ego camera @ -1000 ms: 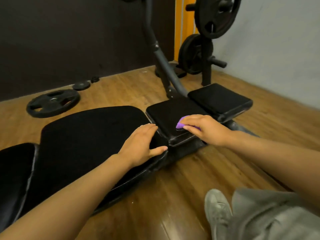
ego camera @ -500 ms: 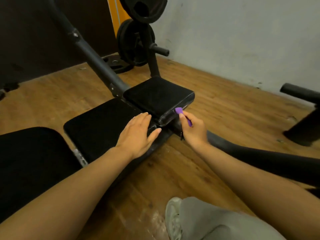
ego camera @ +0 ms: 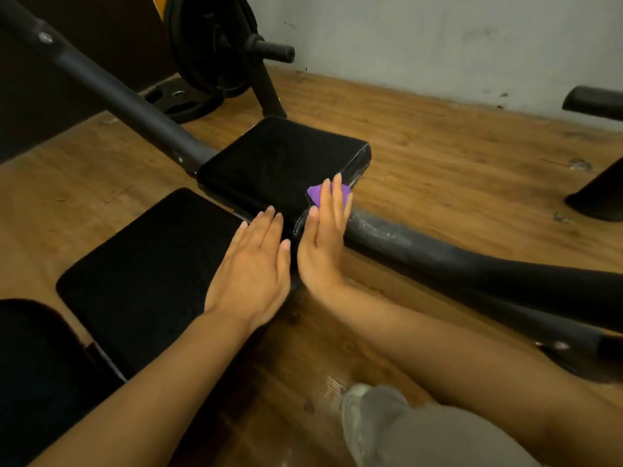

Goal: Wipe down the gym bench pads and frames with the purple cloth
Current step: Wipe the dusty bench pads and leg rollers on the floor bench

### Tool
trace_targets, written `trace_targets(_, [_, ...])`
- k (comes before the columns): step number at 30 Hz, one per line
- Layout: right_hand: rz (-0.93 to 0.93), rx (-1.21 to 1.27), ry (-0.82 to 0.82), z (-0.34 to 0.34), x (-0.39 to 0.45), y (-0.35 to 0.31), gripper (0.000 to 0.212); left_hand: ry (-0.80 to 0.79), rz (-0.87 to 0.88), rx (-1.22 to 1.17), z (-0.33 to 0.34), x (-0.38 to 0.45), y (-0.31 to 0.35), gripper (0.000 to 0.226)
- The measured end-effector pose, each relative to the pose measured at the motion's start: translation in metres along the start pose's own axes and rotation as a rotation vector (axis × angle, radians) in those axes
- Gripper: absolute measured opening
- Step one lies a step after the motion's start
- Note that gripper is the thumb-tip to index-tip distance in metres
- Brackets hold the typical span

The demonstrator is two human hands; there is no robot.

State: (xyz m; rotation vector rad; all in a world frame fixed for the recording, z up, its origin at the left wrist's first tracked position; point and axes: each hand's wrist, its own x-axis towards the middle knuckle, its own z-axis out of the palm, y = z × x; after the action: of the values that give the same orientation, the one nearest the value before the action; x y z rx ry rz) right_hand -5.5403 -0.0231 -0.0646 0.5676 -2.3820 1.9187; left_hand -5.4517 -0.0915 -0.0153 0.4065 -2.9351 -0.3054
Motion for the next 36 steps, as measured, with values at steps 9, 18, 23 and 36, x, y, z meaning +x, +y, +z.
trace_targets(9, [0.31, -0.084, 0.149, -0.035, 0.139, 0.014, 0.047, -0.007, -0.026, -0.046, 0.001, 0.0, 0.003, 0.052])
trace_targets(18, [0.102, 0.247, 0.081, 0.019, -0.02, -0.003, 0.056, 0.026, -0.021, -0.086, 0.0, -0.002, 0.002, 0.049])
trace_targets(23, [0.223, 0.171, 0.213, -0.006, 0.074, 0.016, 0.051, 0.046, -0.042, -0.108, 0.001, -0.003, 0.002, 0.047])
trace_targets(36, [-0.099, 0.102, -0.027, 0.001, -0.01, 0.011, 0.051, 0.055, -0.021, -0.114, 0.003, -0.003, 0.002, 0.057])
